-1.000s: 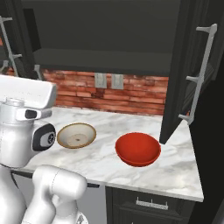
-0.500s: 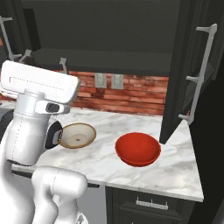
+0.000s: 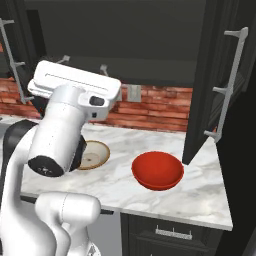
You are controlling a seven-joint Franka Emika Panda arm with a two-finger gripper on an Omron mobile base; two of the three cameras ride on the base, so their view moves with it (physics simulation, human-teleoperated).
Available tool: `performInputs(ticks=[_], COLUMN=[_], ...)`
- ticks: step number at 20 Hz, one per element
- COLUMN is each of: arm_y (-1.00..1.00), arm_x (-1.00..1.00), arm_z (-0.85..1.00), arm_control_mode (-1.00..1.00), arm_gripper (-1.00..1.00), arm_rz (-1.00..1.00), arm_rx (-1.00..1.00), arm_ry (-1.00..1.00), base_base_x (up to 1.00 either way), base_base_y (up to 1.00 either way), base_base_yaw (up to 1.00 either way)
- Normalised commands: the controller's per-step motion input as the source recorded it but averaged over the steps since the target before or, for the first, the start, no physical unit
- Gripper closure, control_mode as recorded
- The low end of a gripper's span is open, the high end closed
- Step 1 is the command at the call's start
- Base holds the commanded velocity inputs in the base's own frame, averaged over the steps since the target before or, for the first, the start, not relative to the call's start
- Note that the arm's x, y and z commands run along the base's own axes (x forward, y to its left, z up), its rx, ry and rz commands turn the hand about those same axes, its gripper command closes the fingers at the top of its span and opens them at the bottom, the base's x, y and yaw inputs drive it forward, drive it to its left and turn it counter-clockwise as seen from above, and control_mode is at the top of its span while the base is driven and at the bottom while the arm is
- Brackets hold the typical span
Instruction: Open the cabinet. Pick the bowls from the counter and place them in the cabinet. Then close the cabinet.
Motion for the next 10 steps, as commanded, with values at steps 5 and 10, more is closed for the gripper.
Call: performInputs(ticks=[5,10], arm_y=[-0.18,0.13], arm_x=[0.0,0.0], arm_z=[0.0,0.0], arm_control_mode=[-1.0,-1.0], arm_gripper=[-1.0,-1.0], arm_rz=[0.28,0.21], arm_rx=[-0.03,-0.06], arm_ry=[0.54,0.12], base_base_x=[0.0,0.0], base_base_y=[0.0,0.0], base_base_yaw=[0.0,0.0])
